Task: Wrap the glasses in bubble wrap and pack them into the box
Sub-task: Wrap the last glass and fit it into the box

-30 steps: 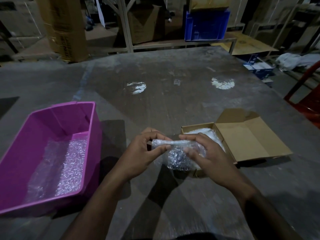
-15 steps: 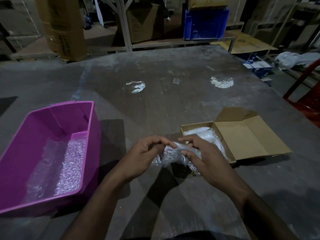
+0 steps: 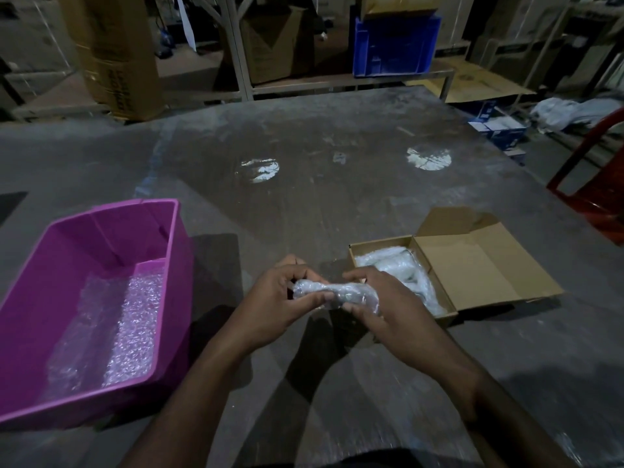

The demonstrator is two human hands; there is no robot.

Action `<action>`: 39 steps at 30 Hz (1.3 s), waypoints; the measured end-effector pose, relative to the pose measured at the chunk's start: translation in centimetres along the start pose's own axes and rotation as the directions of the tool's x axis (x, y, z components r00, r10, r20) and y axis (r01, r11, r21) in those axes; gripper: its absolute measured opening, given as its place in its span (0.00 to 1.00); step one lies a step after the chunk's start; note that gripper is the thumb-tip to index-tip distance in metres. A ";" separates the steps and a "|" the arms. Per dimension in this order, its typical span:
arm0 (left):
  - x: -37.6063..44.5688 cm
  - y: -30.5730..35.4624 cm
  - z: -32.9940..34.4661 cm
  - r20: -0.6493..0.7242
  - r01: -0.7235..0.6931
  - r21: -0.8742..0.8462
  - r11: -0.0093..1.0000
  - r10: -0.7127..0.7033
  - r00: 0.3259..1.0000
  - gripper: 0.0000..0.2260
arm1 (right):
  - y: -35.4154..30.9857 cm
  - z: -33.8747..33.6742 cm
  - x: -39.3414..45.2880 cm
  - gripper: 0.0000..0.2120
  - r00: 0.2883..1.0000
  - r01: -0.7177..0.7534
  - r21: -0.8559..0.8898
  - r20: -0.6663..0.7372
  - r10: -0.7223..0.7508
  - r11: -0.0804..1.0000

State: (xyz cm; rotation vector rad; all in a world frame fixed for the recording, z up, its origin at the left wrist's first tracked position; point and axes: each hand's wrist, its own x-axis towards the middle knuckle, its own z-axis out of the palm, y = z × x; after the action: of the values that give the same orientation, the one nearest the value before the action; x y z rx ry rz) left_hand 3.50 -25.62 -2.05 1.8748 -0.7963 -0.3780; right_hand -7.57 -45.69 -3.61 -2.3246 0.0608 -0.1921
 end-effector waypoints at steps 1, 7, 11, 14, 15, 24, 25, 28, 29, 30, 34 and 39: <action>0.0 0.1 0.0 -0.002 0.004 -0.008 1.000 -0.004 1.000 0.05 | 0.1 -0.2 0.0 0.14 1.000 -0.014 0.047 -0.009 0.015 0.999; 0.1 0.7 -0.2 0.038 0.082 -0.257 0.963 -0.075 0.996 0.10 | 1.0 -1.2 0.4 0.05 0.995 0.071 -0.006 -0.063 -0.071 0.997; 0.2 0.7 -0.1 0.061 0.076 -0.326 0.942 -0.059 0.996 0.10 | 0.7 -1.6 0.3 0.14 0.999 0.045 0.035 -0.018 -0.044 0.998; 0.3 0.7 0.0 0.077 0.070 -0.299 0.952 -0.049 0.996 0.09 | 0.5 -2.1 0.1 0.11 1.000 0.029 0.109 0.001 -0.029 0.994; 0.4 0.6 0.1 0.067 0.065 -0.282 0.957 -0.048 0.997 0.09 | 0.5 -2.3 0.0 0.11 1.000 0.010 0.140 -0.004 -0.009 0.990; 2.1 1.0 2.4 -0.108 0.039 -0.264 0.964 -0.069 0.992 0.06 | 1.2 -3.4 -0.6 0.08 0.989 -0.053 0.340 -0.113 0.097 0.939; 2.2 1.0 2.6 -0.133 0.033 -0.247 0.968 -0.068 0.989 0.06 | 1.3 -3.5 -0.7 0.08 0.983 -0.048 0.350 -0.151 0.107 0.935; 2.0 1.3 3.0 -0.081 0.044 -0.111 0.993 -0.053 0.995 0.07 | 1.4 -3.9 -1.0 0.07 0.952 -0.037 0.358 -0.272 0.142 0.933; 1.8 1.5 3.3 -0.035 0.061 -0.071 0.996 -0.063 0.997 0.08 | 1.4 -4.0 -0.9 0.08 0.942 -0.036 0.348 -0.302 0.148 0.937; 1.7 1.6 3.6 0.003 0.076 -0.052 0.996 -0.075 0.997 0.09 | 1.5 -4.1 -0.9 0.09 0.936 -0.034 0.336 -0.320 0.148 0.941; 2.6 1.9 4.5 -0.042 0.047 0.000 0.999 -0.047 0.998 0.10 | 2.7 -5.0 -0.3 0.10 0.933 -0.031 0.303 -0.333 0.137 0.952; 5.9 2.5 6.2 -0.227 0.010 0.146 0.989 0.024 0.974 0.08 | 4.0 -6.9 0.8 0.11 0.910 -0.092 0.357 -0.348 0.224 0.930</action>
State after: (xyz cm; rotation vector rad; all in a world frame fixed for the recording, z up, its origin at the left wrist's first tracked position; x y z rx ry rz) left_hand 3.37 -34.54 -1.86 2.0082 -0.6891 -0.0977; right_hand -7.76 -53.51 -1.68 -1.9032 0.3862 -0.5326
